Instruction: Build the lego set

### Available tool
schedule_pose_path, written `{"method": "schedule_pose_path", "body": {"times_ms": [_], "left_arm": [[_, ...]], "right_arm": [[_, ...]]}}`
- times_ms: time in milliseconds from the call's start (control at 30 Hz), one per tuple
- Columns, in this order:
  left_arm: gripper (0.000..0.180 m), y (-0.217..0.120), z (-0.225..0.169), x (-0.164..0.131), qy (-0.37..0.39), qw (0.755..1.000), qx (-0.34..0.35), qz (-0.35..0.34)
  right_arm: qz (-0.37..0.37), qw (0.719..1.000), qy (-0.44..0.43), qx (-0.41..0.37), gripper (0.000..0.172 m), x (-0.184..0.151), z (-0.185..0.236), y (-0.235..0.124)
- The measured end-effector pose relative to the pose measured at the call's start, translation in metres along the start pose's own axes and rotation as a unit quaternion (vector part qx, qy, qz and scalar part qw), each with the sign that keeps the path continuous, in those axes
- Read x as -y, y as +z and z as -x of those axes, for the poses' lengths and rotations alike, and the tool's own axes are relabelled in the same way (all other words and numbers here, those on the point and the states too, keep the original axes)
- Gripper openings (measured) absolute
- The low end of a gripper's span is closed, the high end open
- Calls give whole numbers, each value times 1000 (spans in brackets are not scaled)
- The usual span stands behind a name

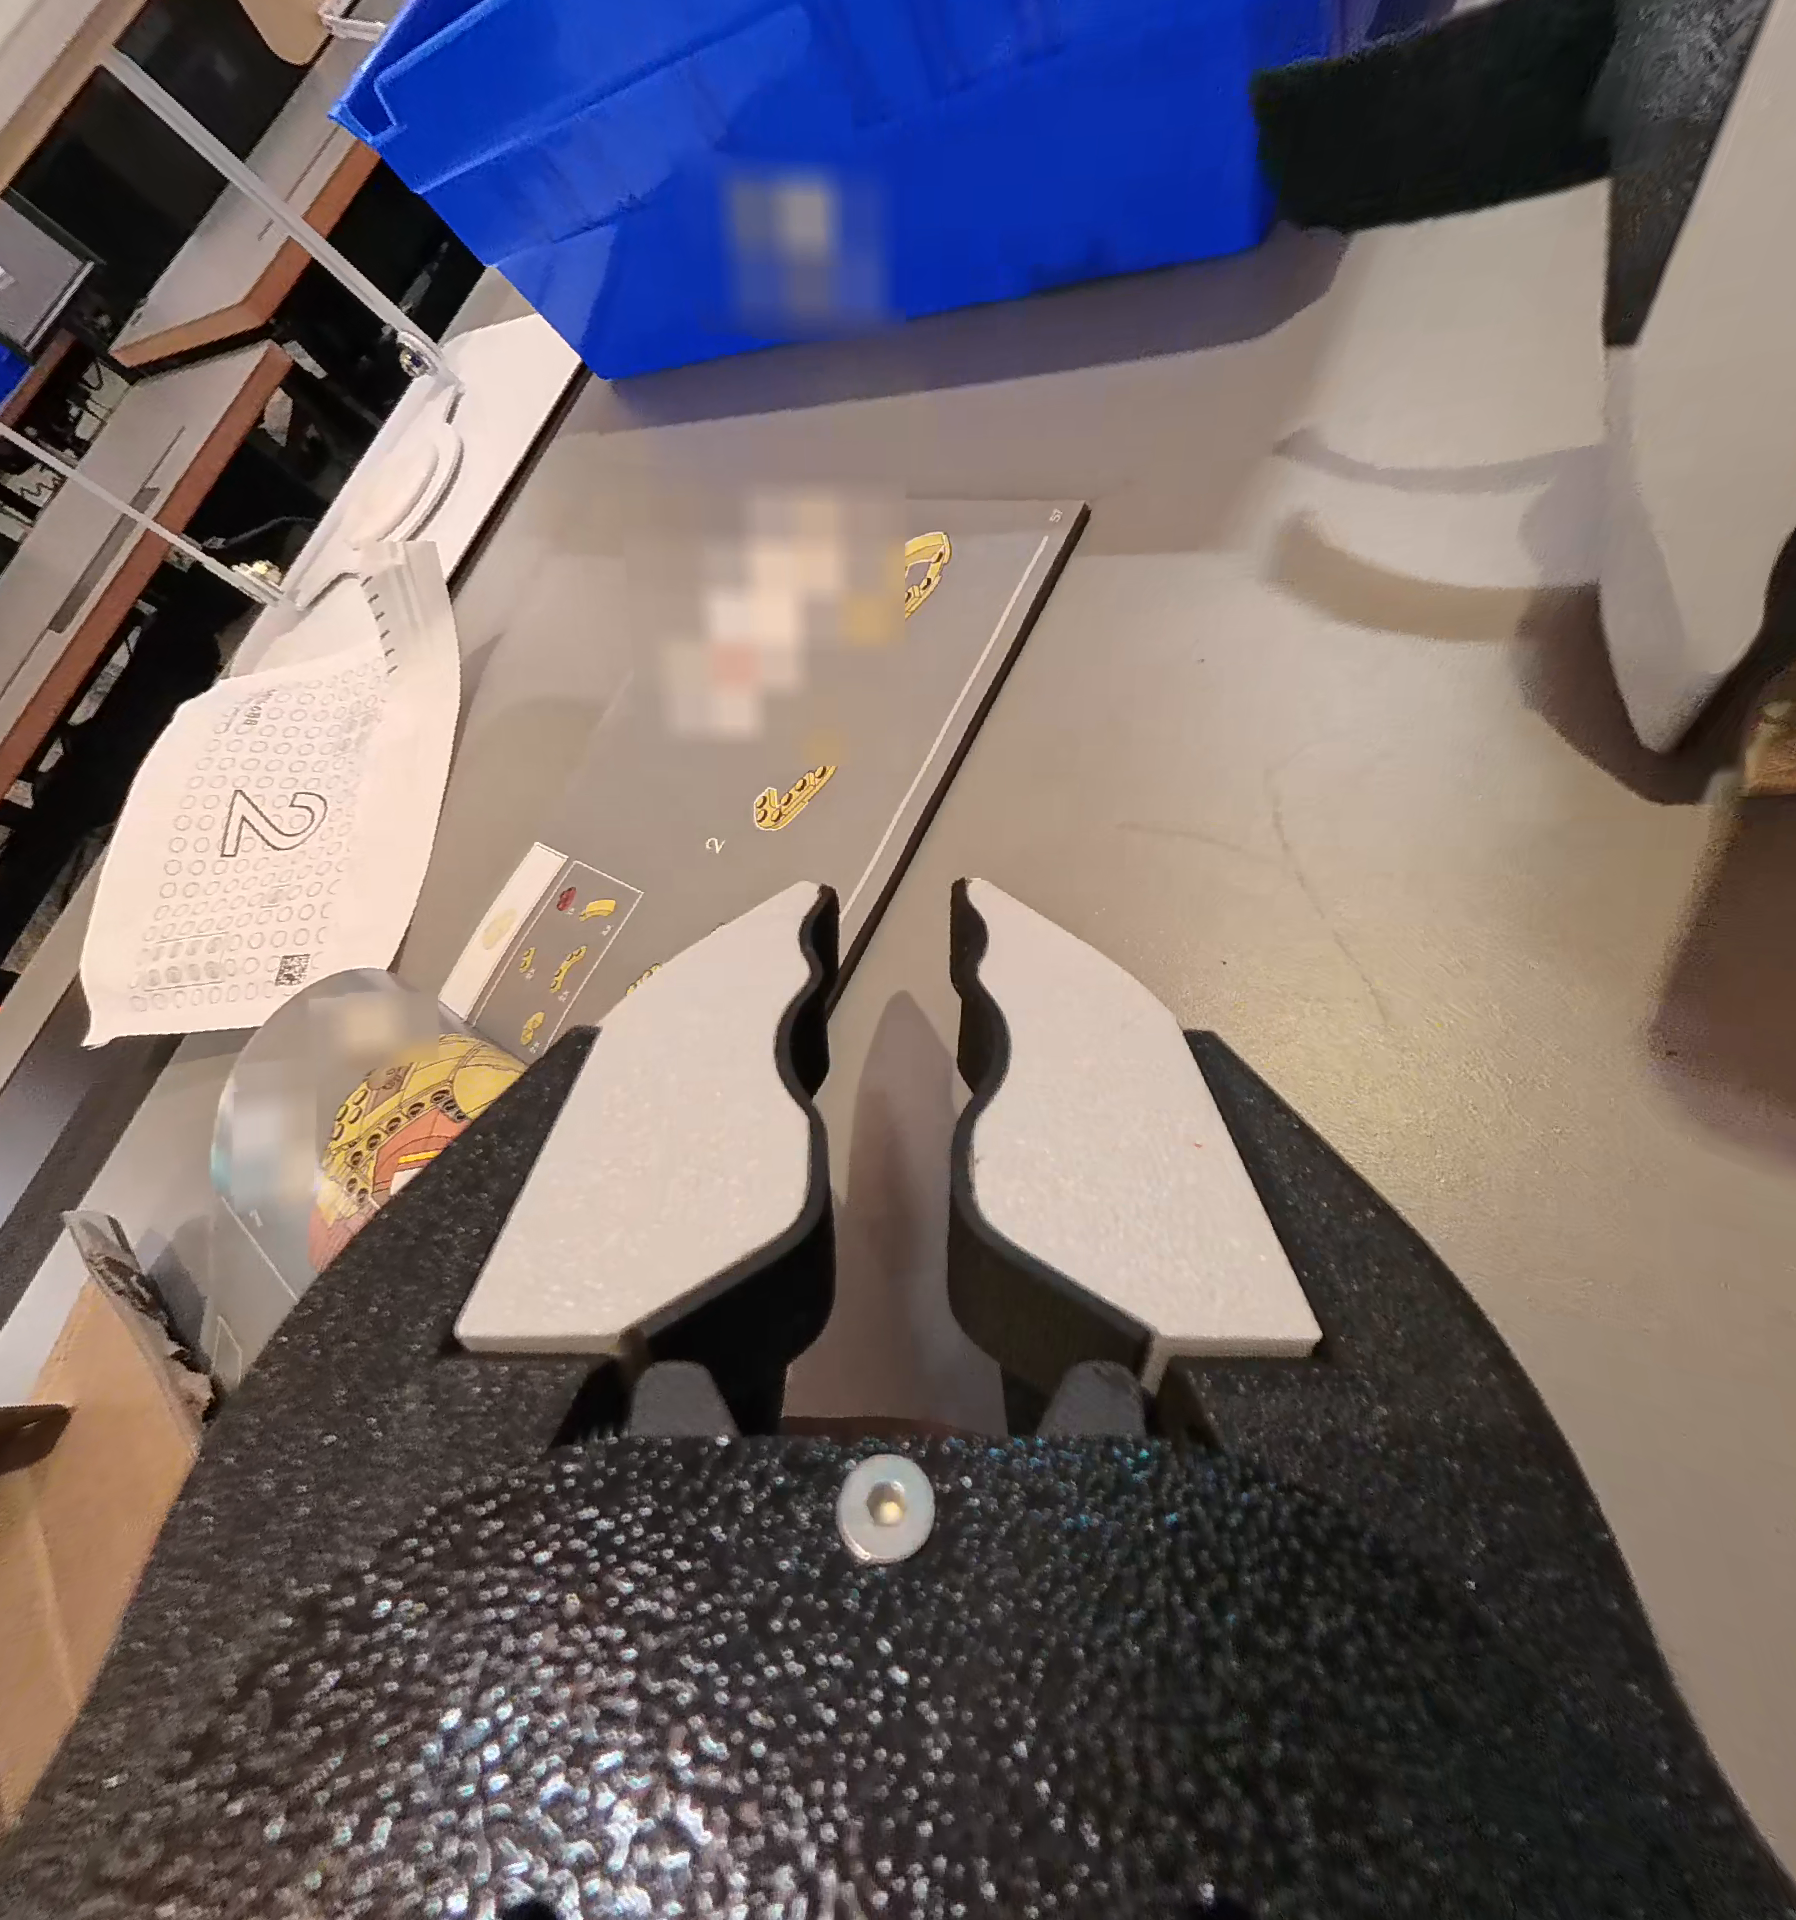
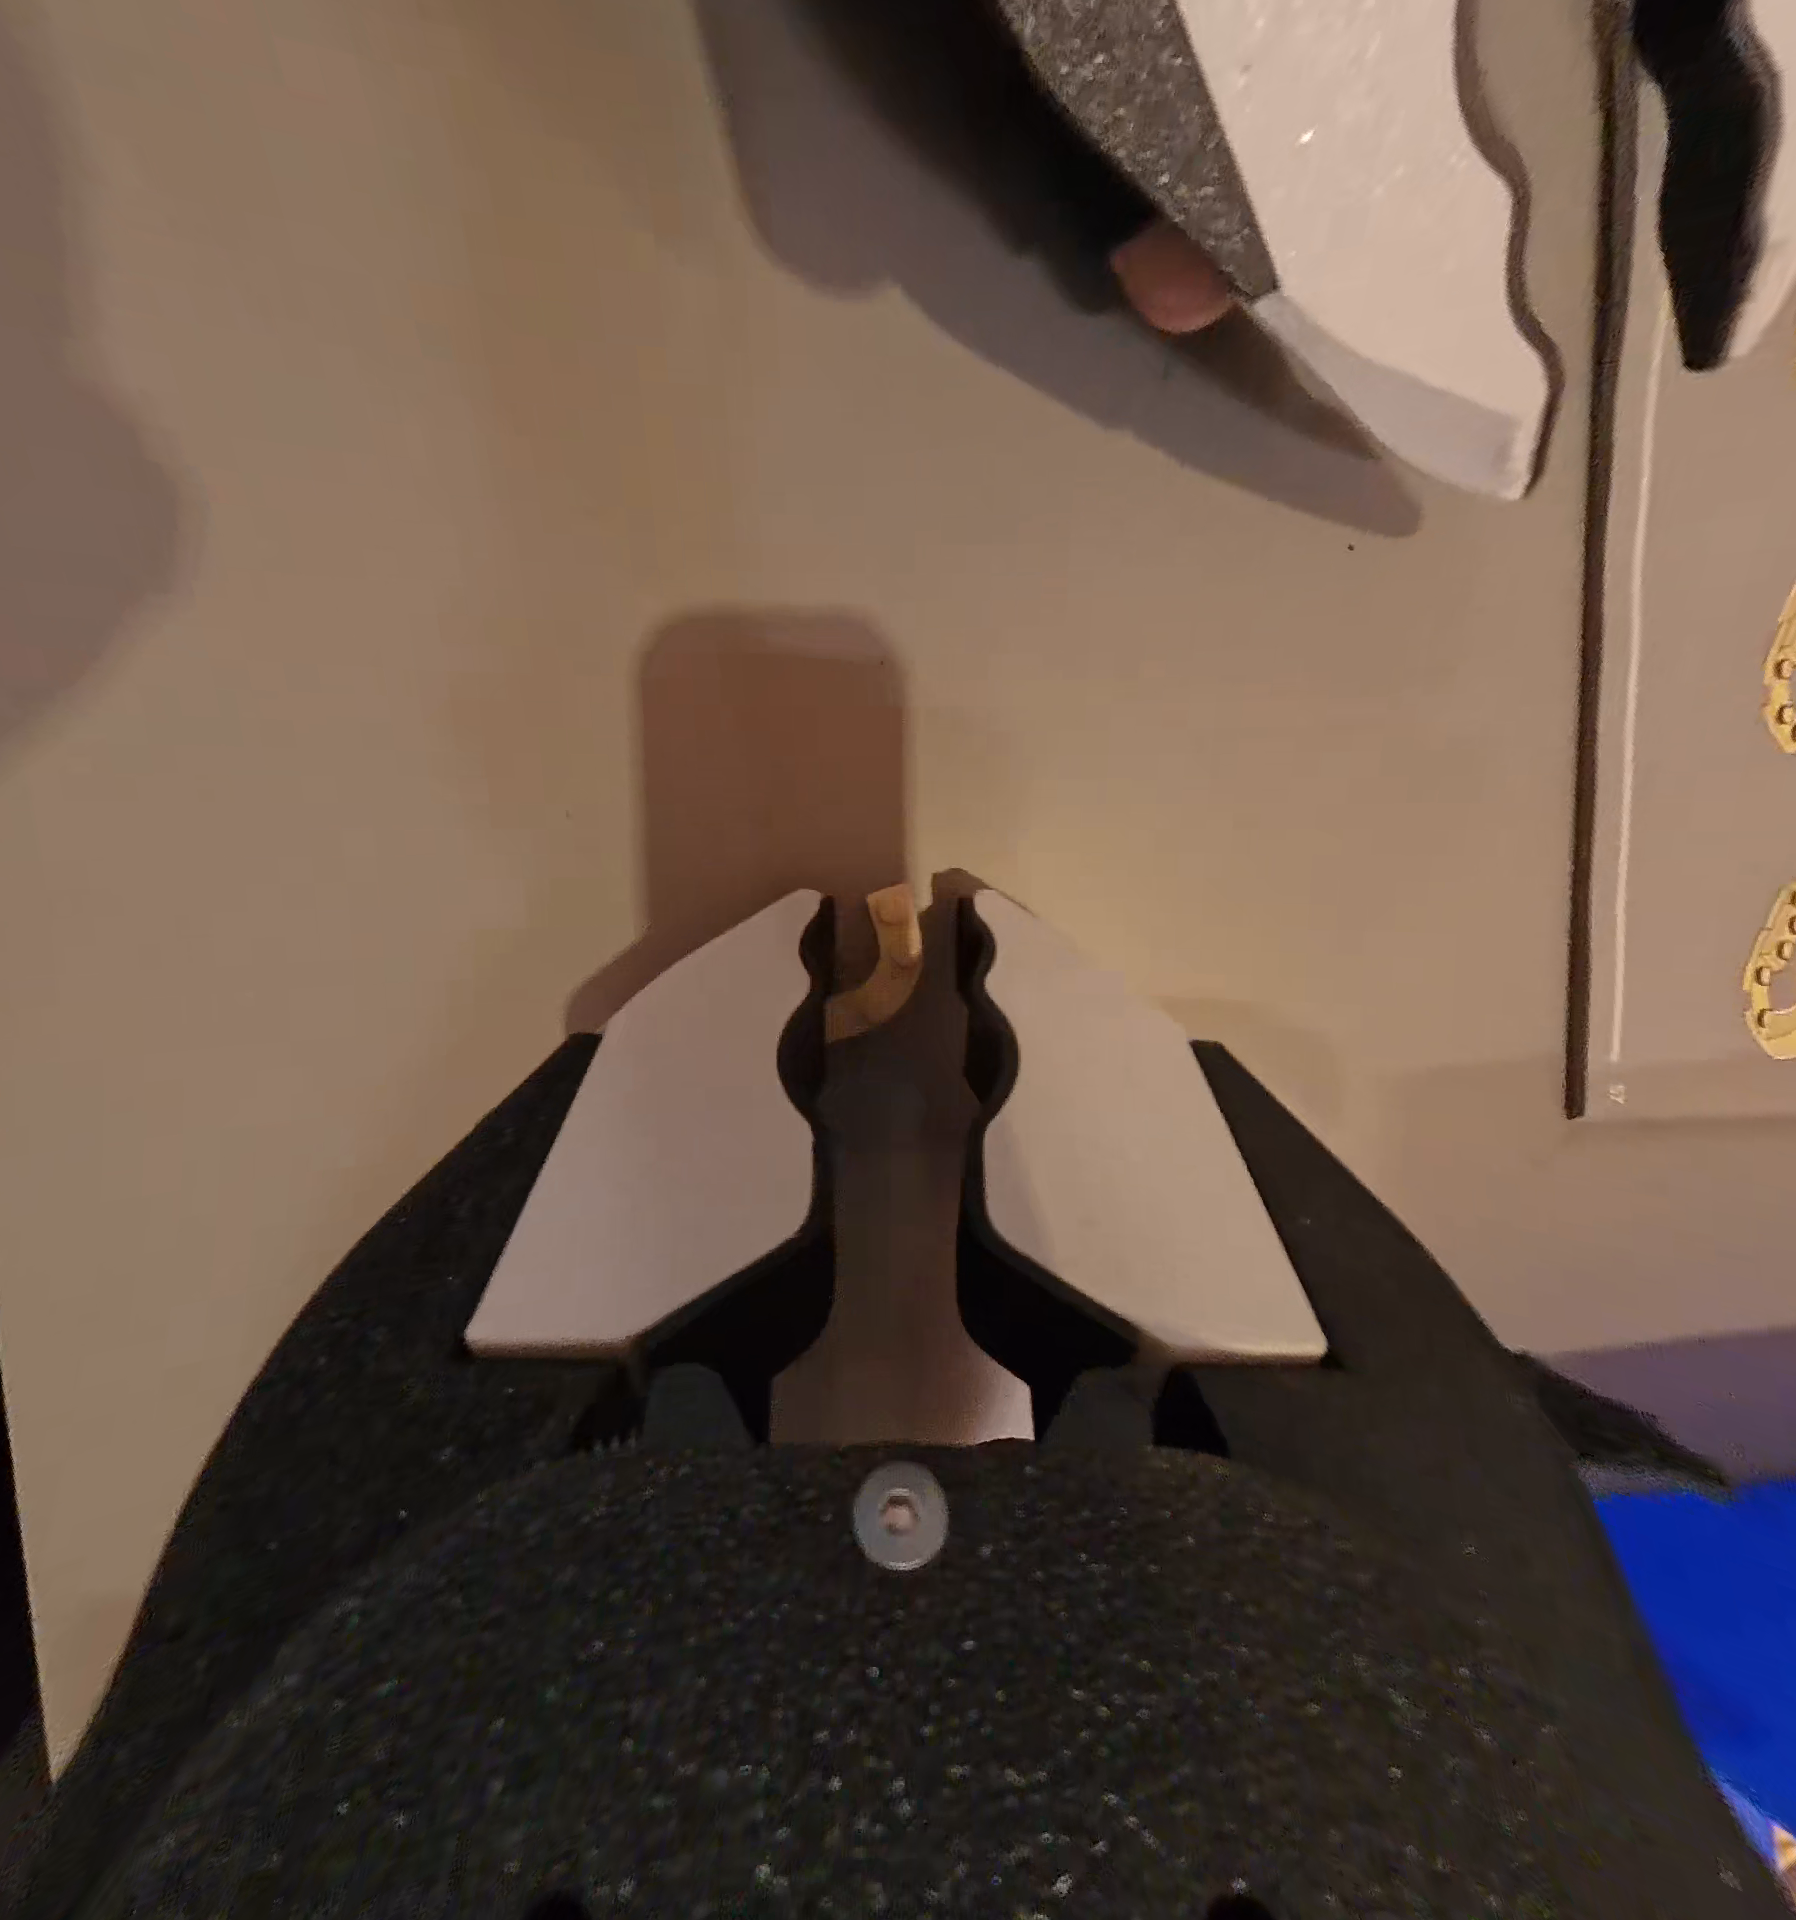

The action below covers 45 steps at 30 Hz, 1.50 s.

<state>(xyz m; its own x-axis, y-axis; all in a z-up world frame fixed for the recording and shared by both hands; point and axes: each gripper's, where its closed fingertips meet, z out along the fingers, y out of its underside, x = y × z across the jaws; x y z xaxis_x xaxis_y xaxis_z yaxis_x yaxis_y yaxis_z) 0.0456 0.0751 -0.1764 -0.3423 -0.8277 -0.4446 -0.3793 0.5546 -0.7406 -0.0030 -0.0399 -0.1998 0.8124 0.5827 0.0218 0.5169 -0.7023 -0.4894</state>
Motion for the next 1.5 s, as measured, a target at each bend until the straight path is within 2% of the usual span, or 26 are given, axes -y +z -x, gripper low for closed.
{"method": "schedule_pose_path", "body": {"times_ms": [133,233,367,467,600,767,867,1033,1233,1400,1500], "left_arm": [[20,0,-1,-1,2,1000,-1,2],[20,0,0,-1,1,1000,-1,2],[20,1,-1,-1,2,1000,-2,4],[20,2,-2,-2,7,1000,-2,7],[20,2,-1,-2,7,1000,-1,9],[20,2,0,-3,2,1000,-4,10],[20,2,-1,-3,2,1000,-6,9],[20,3,-1,-4,4,1000,-8,13],[20,4,-1,-4,2,1000,-12,15],[20,4,-2,-4,6,1000,-13,14],[20,3,-2,-4,8,1000,-13,12]], "right_arm": [[-34,999,17,4,33,2,-8,-26],[-89,995,39,-11,34,4,-32,-78],[-132,981,70,-125,38,-18,-100,-162],[-79,971,83,-211,38,-57,-156,-196],[48,975,71,-206,37,-110,-201,-188],[128,983,31,-127,37,-137,-218,-152],[117,988,15,-98,39,-131,-221,-136],[47,993,14,-111,46,-109,-230,-131],[87,984,28,-151,45,-135,-261,-156],[136,964,111,-202,37,-158,-294,-164],[121,965,138,-187,36,-157,-295,-157]]}}
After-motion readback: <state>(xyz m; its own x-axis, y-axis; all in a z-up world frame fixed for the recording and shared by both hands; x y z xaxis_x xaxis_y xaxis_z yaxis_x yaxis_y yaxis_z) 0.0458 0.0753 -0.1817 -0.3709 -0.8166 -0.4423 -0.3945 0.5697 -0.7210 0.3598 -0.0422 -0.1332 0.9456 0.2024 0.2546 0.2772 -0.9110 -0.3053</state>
